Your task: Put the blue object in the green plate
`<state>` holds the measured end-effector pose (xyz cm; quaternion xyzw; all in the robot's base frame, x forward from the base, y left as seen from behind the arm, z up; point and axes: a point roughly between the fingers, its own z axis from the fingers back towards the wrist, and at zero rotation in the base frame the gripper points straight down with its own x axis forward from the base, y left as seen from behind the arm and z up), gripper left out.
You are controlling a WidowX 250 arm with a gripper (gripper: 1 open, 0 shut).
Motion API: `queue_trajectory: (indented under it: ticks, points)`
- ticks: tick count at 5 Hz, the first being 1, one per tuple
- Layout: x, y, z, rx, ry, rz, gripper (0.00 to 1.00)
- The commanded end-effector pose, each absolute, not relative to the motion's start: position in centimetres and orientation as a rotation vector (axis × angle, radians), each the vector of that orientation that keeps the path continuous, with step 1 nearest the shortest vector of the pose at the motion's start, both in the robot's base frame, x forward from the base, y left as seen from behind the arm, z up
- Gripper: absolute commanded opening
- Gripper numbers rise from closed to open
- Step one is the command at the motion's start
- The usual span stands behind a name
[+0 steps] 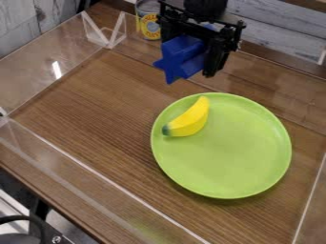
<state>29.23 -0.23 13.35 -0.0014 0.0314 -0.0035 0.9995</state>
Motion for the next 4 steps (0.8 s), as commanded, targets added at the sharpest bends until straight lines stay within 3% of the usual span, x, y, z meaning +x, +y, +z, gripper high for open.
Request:
queue_trajectory:
  ticks: [1,3,4]
  points:
    - [27.7,-2.7,13.4,-0.019,0.054,-0.007,0.00]
    - [25.2,-6.6,13.6,-0.048,0.031,-0.001,0.00]
    - [24.9,-7.7,12.8,-0.051,0.021,0.006,0.00]
